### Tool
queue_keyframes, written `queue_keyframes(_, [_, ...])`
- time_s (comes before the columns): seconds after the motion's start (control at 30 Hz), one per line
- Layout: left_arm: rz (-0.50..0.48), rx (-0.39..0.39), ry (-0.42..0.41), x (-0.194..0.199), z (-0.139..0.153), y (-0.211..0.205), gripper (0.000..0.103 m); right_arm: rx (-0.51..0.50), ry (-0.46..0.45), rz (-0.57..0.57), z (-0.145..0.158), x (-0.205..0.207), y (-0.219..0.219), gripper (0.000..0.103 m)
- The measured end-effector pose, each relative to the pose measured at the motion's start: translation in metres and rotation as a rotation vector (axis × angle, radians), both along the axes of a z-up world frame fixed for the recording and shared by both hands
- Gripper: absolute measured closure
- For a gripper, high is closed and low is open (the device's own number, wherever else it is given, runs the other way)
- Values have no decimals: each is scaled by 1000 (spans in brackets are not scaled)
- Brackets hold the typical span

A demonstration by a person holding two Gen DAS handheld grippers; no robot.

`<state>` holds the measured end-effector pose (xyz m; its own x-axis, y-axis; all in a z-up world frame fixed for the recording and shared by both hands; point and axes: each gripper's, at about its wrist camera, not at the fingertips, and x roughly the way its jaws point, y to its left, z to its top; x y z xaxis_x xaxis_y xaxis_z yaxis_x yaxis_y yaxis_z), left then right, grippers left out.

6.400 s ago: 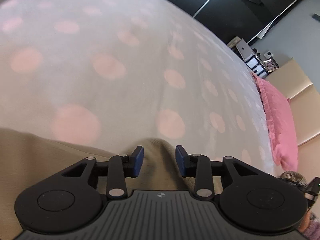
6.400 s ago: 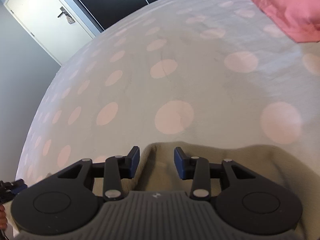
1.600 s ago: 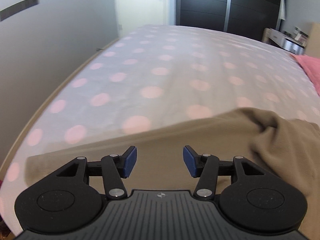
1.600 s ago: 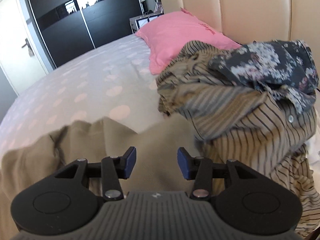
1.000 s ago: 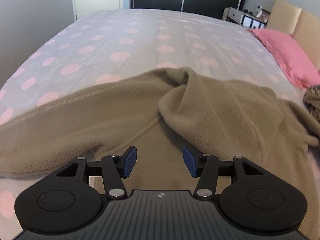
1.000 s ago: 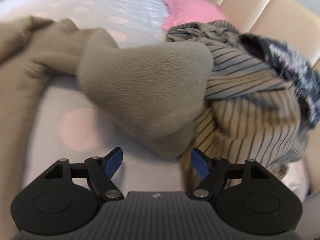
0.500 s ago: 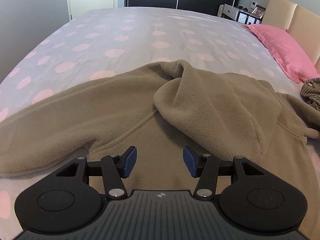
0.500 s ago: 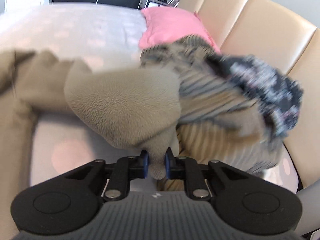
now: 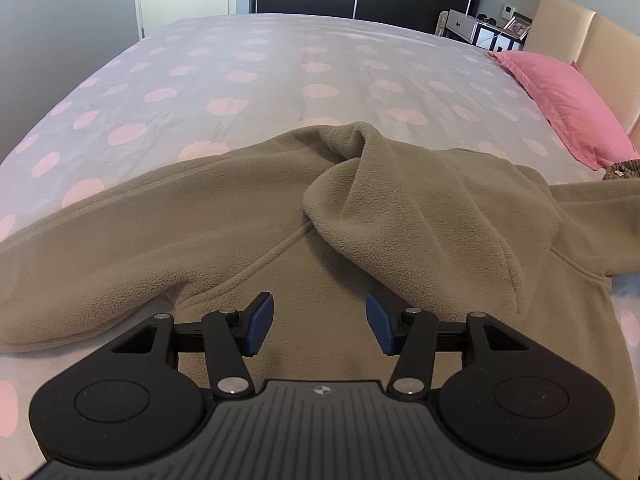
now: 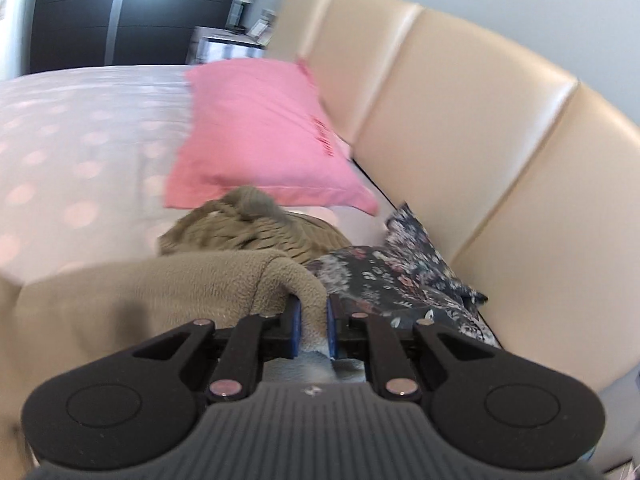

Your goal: Fold clothes

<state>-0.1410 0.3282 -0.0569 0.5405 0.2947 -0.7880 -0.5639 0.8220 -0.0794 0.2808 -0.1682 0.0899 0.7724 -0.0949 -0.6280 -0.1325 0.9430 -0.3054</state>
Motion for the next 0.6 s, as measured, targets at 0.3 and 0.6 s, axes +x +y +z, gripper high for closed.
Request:
queue_keyframes(0.3, [-2, 9, 55, 7, -14, 2, 54, 189, -3, -54, 3, 38, -33, 59])
queue_keyframes(0.6, [-54, 8, 67, 16, -18, -8, 54, 394, 19, 59, 33, 3, -51, 57])
